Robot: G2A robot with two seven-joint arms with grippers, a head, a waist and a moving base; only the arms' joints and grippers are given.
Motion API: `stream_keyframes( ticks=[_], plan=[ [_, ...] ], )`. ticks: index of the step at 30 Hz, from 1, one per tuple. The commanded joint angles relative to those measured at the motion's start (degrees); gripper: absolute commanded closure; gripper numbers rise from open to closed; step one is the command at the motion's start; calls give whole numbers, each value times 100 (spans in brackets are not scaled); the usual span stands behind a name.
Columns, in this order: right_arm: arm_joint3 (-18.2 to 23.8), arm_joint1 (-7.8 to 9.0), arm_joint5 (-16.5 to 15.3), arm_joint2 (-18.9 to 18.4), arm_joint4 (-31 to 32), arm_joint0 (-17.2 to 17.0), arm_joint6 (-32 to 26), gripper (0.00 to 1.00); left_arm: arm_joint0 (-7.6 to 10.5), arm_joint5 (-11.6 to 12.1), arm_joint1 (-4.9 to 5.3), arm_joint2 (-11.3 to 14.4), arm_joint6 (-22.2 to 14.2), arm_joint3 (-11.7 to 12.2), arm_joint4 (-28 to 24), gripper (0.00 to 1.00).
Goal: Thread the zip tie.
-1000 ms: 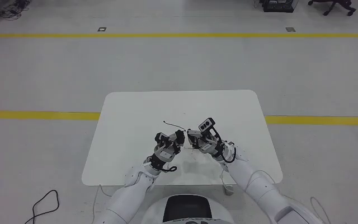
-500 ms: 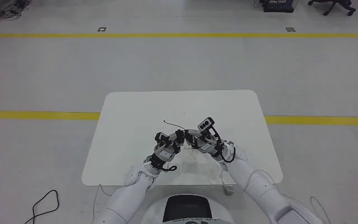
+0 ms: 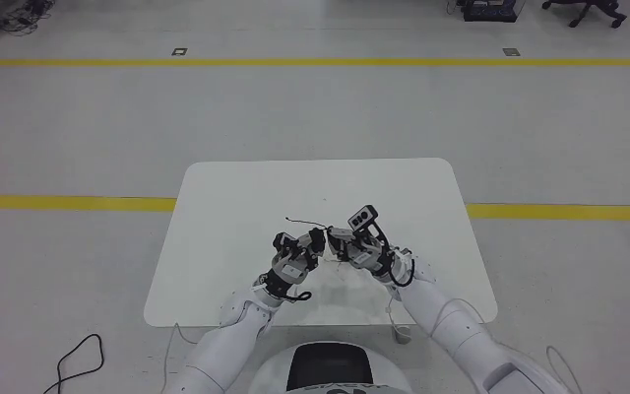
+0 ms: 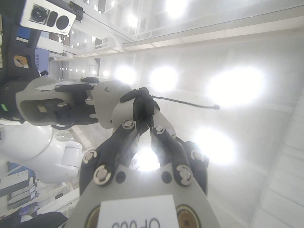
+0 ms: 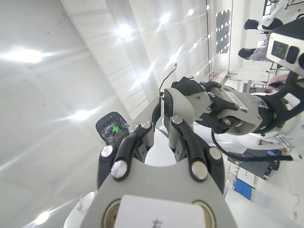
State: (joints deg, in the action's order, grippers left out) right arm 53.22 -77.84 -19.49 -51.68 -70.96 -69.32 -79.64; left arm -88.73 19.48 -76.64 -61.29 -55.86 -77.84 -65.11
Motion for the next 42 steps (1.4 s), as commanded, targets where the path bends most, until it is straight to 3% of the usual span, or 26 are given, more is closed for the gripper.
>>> stream_keyframes(
  ticks=[1,5,21,30,42],
  plan=[
    [3,1,1,-6,-1,-2,0,91,-2,0,1,1,-3,0,0,100],
    [13,1,1,-18,-8,-8,0,87,-1,0,5,2,-5,0,1,100],
    [-31,-13,89,10,-139,29,0,88,-14,0,23,21,-25,-41,15,100],
    [-95,-16,165,61,-140,72,0,100,-25,0,26,21,-20,-61,23,100],
    [-271,-27,75,122,47,150,0,100,-60,0,29,-15,-38,-84,14,100]
  ],
)
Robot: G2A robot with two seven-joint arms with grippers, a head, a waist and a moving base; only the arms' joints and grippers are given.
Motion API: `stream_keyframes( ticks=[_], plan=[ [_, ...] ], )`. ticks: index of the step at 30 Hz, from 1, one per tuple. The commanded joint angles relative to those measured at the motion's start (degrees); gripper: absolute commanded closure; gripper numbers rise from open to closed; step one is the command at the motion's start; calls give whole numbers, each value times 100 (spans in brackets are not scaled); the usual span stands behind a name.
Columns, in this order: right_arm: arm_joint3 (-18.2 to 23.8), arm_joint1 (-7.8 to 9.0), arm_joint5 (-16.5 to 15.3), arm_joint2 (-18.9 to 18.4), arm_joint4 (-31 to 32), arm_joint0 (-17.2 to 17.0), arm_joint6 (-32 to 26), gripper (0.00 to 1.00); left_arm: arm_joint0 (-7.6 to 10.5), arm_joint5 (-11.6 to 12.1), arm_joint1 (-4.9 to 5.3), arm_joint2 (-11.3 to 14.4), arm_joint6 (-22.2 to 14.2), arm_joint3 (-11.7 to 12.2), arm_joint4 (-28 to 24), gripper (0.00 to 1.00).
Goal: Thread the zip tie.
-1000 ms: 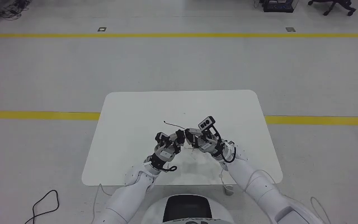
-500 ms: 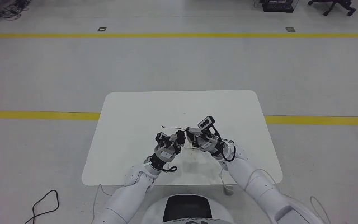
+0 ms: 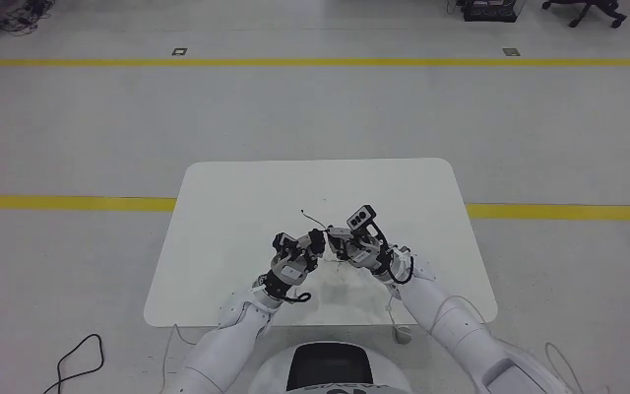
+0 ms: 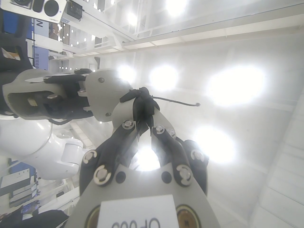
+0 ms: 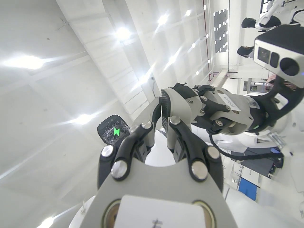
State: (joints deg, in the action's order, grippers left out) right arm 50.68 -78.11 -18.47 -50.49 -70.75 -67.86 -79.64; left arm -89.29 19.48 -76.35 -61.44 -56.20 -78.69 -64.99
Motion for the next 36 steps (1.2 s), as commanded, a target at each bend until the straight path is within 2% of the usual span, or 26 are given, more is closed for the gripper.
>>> stream_keyframes(
  ticks=[1,17,36],
  plan=[
    [-35,-2,-64,3,57,9,0,100,-5,0,0,-2,-5,3,5,100],
    [-94,-63,-101,-265,487,-54,0,100,-22,0,-1,-13,-23,-6,0,100],
    [-158,-128,-101,-515,708,-141,0,100,-22,0,-6,11,32,-8,6,100]
  ],
)
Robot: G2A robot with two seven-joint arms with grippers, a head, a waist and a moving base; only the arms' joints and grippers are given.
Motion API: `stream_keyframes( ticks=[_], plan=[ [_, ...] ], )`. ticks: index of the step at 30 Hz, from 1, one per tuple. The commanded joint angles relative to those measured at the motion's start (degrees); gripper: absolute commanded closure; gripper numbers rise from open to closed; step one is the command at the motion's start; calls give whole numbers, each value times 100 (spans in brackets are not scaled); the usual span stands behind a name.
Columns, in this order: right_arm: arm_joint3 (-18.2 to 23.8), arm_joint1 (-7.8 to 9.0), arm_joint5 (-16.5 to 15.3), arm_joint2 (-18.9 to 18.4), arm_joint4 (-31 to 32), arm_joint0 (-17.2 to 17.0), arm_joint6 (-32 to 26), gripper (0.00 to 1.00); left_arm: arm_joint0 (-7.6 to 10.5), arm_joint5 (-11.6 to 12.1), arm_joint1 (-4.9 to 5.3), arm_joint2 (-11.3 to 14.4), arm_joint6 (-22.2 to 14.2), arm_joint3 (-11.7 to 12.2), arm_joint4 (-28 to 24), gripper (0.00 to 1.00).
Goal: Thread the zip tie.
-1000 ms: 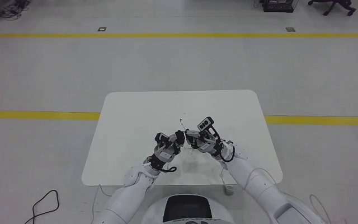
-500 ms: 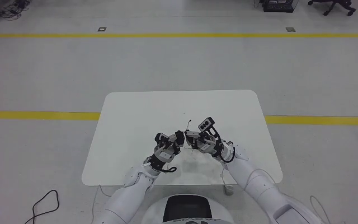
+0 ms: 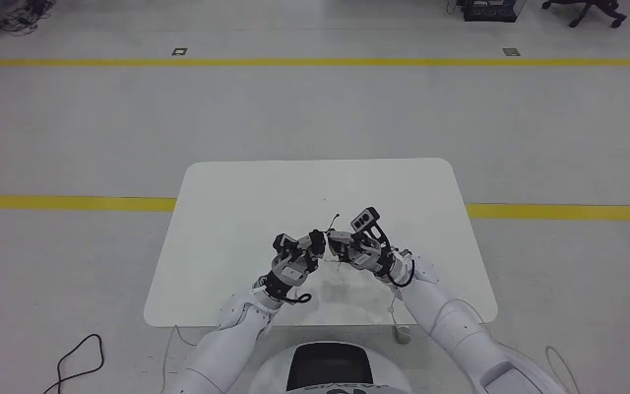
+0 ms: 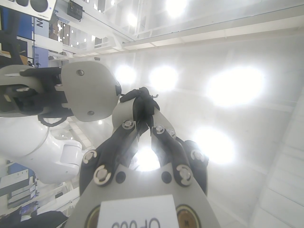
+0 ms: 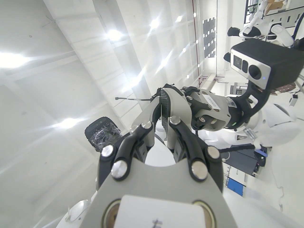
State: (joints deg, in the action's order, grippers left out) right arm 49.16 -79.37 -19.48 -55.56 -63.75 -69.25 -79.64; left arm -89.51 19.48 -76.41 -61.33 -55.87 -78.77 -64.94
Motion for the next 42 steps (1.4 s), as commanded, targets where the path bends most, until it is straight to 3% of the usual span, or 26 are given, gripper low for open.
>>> stream_keyframes(
  ticks=[1,42],
  plan=[
    [-14,-4,0,-15,16,-4,0,100,0,0,0,0,-1,0,0,100],
    [-276,-56,0,-100,140,-24,0,100,0,0,0,0,-1,0,0,100]
  ],
)
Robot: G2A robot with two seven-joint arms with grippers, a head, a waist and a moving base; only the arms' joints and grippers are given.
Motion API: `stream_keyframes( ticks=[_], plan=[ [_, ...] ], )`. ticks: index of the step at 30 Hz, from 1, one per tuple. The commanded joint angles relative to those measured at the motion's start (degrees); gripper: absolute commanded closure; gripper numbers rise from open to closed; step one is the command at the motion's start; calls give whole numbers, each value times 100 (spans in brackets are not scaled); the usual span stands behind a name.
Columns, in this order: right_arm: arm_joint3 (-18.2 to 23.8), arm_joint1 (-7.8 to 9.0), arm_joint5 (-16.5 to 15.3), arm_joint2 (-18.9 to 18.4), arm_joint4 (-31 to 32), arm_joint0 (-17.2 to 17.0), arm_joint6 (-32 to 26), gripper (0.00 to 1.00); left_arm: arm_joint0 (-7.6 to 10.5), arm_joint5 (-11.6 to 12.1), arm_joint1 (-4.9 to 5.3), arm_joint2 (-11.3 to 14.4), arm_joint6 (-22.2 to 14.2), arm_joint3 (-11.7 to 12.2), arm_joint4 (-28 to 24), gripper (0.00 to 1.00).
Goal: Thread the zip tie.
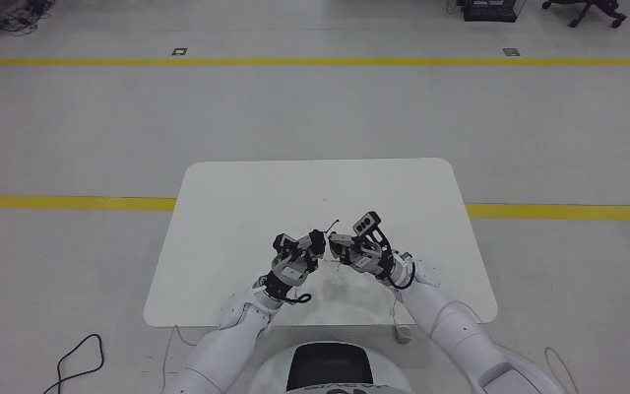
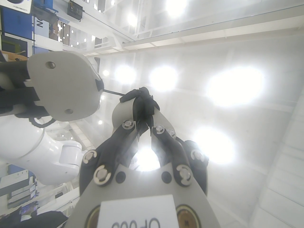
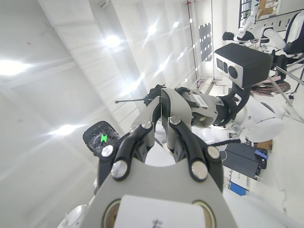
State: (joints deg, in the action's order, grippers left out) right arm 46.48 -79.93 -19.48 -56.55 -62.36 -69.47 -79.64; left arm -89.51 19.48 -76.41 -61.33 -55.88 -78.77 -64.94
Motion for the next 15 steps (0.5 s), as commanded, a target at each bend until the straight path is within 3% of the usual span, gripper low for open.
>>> stream_keyframes(
  ticks=[1,15],
  plan=[
    [-14,-1,0,-2,3,-1,0,100,0,0,0,0,0,0,0,100],
    [-167,-22,0,8,-36,20,0,100,0,0,0,0,0,0,0,100]
  ],
)
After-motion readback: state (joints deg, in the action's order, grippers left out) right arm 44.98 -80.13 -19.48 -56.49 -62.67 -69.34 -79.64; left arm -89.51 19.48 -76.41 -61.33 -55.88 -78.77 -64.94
